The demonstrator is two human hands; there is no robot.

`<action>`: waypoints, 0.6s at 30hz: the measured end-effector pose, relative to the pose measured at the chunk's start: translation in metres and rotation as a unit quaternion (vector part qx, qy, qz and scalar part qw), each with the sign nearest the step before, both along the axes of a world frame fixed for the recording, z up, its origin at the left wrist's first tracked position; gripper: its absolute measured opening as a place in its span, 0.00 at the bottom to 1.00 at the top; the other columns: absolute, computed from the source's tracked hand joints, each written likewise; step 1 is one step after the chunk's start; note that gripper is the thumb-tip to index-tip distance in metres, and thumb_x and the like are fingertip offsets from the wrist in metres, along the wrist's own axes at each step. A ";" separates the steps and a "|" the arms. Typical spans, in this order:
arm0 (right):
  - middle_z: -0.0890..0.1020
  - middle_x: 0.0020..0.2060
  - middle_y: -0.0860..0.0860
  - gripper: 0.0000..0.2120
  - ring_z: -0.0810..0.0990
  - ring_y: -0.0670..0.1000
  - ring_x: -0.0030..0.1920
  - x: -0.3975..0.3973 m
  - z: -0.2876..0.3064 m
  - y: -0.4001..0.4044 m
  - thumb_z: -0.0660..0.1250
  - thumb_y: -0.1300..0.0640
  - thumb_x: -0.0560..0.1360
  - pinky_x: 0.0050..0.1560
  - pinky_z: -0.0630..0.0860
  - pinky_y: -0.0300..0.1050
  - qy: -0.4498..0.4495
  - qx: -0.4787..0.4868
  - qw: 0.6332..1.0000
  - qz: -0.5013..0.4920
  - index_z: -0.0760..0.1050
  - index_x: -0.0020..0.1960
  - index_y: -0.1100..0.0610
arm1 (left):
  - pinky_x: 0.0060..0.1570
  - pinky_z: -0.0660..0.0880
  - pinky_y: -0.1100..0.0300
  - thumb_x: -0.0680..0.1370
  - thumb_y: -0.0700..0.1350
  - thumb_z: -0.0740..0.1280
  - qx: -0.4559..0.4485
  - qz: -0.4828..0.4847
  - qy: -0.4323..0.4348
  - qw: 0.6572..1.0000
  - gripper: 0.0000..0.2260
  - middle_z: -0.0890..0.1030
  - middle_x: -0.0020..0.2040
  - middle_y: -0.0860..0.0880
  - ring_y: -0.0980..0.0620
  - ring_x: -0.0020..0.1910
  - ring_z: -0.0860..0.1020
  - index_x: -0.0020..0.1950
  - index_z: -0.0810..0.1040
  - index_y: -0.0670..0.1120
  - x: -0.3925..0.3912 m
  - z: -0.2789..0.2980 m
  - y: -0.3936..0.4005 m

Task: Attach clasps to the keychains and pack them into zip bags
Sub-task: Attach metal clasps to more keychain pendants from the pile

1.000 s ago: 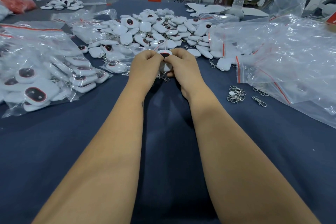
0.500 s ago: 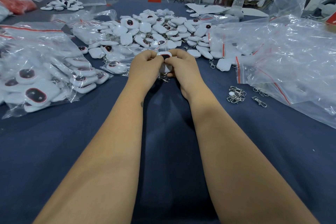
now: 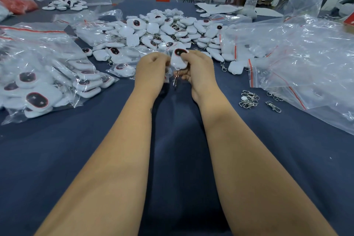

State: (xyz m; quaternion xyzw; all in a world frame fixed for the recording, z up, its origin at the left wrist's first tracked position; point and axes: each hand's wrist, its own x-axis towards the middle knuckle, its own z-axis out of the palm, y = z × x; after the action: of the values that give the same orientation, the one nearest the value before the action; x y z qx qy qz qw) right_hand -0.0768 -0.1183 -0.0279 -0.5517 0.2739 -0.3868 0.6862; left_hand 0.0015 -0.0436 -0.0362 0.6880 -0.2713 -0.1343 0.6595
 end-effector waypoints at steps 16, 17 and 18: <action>0.82 0.41 0.49 0.09 0.79 0.47 0.44 0.002 -0.002 0.001 0.69 0.65 0.75 0.50 0.77 0.41 -0.018 -0.103 0.993 -0.052 0.73 0.45 0.53 | 0.30 0.73 0.69 0.75 0.37 0.65 0.031 0.007 -0.126 0.991 0.23 0.75 0.40 0.55 0.61 0.32 0.77 0.67 0.69 0.52 0.000 -0.005 -0.001; 0.81 0.42 0.47 0.09 0.78 0.46 0.45 0.002 -0.003 0.002 0.70 0.63 0.75 0.48 0.76 0.38 0.009 -0.143 0.988 -0.060 0.73 0.44 0.51 | 0.27 0.70 0.71 0.76 0.38 0.65 0.022 0.016 -0.108 0.994 0.20 0.75 0.39 0.55 0.63 0.29 0.76 0.66 0.70 0.50 -0.001 -0.003 -0.001; 0.79 0.43 0.45 0.09 0.76 0.45 0.46 0.003 -0.004 0.002 0.72 0.61 0.74 0.48 0.73 0.35 0.038 -0.182 0.980 -0.069 0.74 0.43 0.49 | 0.24 0.68 0.73 0.77 0.39 0.65 0.014 0.023 -0.088 0.996 0.16 0.76 0.38 0.54 0.65 0.26 0.76 0.64 0.71 0.48 -0.001 -0.002 -0.001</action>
State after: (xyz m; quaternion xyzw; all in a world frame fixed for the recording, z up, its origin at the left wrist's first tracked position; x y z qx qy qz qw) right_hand -0.0742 -0.1164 -0.0316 -0.6617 0.2623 -0.4554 0.5348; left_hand 0.0005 -0.0451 -0.0380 0.7123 -0.3103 -0.0619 0.6266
